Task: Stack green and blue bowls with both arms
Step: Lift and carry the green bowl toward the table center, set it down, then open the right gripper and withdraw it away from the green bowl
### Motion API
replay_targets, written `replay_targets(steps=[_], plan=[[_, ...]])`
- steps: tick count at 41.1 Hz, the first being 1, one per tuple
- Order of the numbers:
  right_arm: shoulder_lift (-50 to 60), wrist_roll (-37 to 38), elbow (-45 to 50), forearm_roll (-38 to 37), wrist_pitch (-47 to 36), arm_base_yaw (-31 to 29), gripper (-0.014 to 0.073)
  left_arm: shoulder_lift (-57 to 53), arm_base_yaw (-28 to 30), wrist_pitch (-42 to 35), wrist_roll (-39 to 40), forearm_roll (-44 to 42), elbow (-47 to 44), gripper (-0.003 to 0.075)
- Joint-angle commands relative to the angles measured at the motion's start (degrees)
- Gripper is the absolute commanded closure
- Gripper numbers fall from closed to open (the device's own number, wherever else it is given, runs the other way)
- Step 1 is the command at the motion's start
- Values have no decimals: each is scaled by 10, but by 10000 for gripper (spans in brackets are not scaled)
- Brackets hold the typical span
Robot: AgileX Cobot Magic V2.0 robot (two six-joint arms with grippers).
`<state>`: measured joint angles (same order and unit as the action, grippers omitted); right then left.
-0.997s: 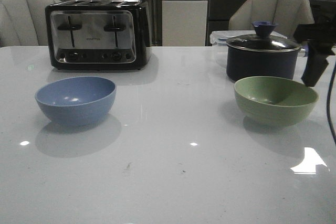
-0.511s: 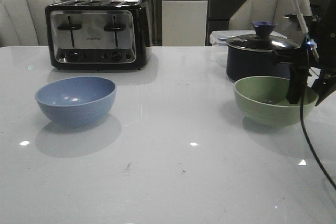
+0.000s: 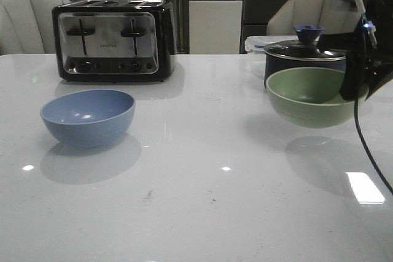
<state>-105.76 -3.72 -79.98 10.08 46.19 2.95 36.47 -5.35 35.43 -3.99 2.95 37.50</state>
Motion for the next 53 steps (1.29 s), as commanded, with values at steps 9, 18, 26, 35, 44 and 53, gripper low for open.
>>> replay_targets(steps=[9,18,26,35,44,53], plan=[[60,-25,11,13,-18,124,519,3,-4,-44,3,1,17,285],[43,-25,52,13,-59,201,519,3,-4,-44,3,1,17,285],[9,-24,55,19,-71,226,518,3,-4,-44,3,1,17,285],[-1,-24,54,23,-85,226,290,3,-4,-44,3,1,17,285],[57,-35,64,23,-104,226,209,3,-4,-44,3,1,17,285],[194,-73,141,23,-129,226,209,3,-4,-49,3,1,17,285]])
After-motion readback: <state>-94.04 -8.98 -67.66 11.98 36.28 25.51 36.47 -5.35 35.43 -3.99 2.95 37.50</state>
